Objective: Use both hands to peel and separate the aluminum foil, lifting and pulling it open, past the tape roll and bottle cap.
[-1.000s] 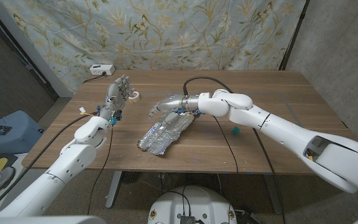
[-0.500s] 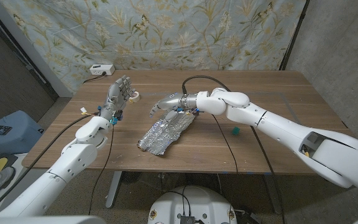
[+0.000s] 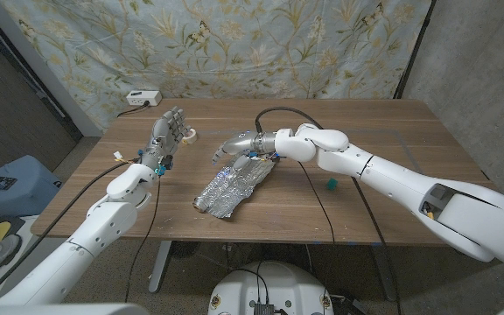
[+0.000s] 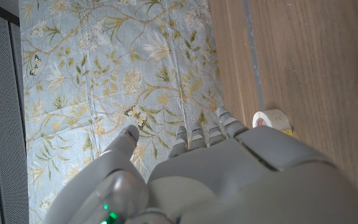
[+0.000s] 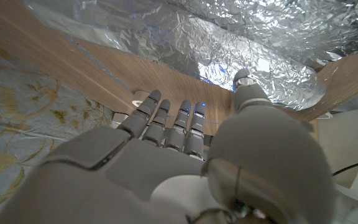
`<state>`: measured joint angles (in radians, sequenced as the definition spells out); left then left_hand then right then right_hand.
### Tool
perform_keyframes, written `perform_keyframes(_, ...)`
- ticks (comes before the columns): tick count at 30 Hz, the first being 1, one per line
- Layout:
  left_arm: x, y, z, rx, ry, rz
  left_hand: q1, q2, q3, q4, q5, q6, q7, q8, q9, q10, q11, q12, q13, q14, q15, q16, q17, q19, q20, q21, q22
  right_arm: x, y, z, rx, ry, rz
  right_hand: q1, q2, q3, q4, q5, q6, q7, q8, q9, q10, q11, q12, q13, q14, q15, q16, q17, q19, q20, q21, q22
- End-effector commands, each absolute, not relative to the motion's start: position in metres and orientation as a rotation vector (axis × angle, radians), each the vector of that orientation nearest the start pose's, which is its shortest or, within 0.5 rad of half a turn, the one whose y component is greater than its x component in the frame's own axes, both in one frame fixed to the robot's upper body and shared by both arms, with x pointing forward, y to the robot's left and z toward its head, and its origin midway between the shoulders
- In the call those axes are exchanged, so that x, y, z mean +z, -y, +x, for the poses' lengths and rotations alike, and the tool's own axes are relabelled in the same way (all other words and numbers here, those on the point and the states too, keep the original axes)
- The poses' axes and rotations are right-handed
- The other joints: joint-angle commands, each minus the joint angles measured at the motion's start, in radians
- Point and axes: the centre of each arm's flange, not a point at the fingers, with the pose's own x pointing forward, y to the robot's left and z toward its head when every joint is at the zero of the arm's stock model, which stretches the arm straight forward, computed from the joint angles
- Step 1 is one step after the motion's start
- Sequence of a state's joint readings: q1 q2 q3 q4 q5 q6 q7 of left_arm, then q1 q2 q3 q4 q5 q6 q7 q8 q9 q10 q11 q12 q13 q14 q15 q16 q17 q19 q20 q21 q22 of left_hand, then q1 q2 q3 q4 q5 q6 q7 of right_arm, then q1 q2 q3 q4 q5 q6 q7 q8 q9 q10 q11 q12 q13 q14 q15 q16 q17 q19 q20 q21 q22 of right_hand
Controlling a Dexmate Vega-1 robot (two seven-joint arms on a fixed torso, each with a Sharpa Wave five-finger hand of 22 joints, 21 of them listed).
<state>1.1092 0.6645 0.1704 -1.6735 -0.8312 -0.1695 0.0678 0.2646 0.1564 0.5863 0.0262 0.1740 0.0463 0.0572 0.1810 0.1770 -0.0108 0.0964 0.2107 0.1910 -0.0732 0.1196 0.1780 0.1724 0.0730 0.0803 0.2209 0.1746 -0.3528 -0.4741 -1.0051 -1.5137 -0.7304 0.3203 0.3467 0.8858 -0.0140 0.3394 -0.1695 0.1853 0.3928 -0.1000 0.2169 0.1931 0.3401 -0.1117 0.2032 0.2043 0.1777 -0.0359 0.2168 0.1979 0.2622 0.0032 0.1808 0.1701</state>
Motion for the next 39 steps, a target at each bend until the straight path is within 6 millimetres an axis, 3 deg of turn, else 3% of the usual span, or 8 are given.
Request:
perform_keyframes(1, -0.025, -0.342, 0.58, -0.156, 0.575, -0.176, -0.005, 0.002, 0.007, -0.001, 0.006, 0.006, 0.012, 0.005, 0.002, 0.007, 0.005, 0.004, 0.003, 0.005, 0.005, 0.003, 0.0, 0.004, 0.0, -0.001, 0.004, 0.009, -0.025, 0.576, 0.746, 0.962, -1.898, 0.022, -0.006, -0.002, -0.002, 0.007, -0.006, -0.005, -0.005, 0.004, -0.013, -0.007, -0.004, 0.002, -0.015, 0.011, -0.007, 0.001, -0.021, 0.002, -0.005, 0.002)
perform_keyframes(4, -0.025, -0.342, 0.581, -0.158, 0.573, -0.176, -0.005, 0.002, 0.007, -0.001, 0.006, 0.006, 0.012, 0.005, 0.002, 0.009, 0.004, 0.005, 0.003, 0.006, 0.005, 0.003, 0.0, 0.006, -0.001, 0.0, 0.004, 0.008, -0.025, 0.576, 0.748, 0.955, -1.91, 0.03, -0.011, -0.002, -0.003, 0.009, -0.008, -0.006, -0.007, 0.004, -0.013, -0.008, -0.005, 0.002, -0.023, 0.017, -0.01, 0.001, -0.045, 0.009, -0.009, 0.002)
perform_keyframes(14, -0.026, -0.342, 0.581, -0.157, 0.564, -0.176, -0.006, 0.002, 0.009, -0.002, 0.006, 0.007, 0.012, 0.005, 0.002, 0.014, 0.003, 0.006, 0.003, 0.009, 0.005, 0.004, 0.0, 0.008, 0.0, -0.001, 0.004, 0.004, -0.029, 0.582, 0.775, 0.944, -1.952, 0.038, -0.019, -0.004, -0.002, 0.011, -0.023, -0.016, -0.013, 0.003, -0.024, -0.01, -0.009, 0.001, -0.038, 0.014, -0.014, 0.001, -0.064, 0.014, -0.007, 0.001)
perform_keyframes(39, -0.032, -0.339, 0.586, -0.161, 0.551, -0.202, -0.007, 0.007, 0.016, -0.002, 0.007, 0.014, 0.014, 0.007, 0.003, 0.018, 0.008, 0.007, 0.004, 0.018, 0.006, 0.005, 0.0, 0.011, 0.001, -0.004, 0.004, -0.004, -0.04, 0.59, 0.812, 0.929, -2.021, 0.049, -0.024, -0.004, 0.002, 0.014, -0.027, -0.016, -0.014, 0.004, -0.03, -0.009, -0.009, 0.001, -0.04, 0.006, -0.011, 0.002, -0.075, 0.017, -0.001, 0.001)
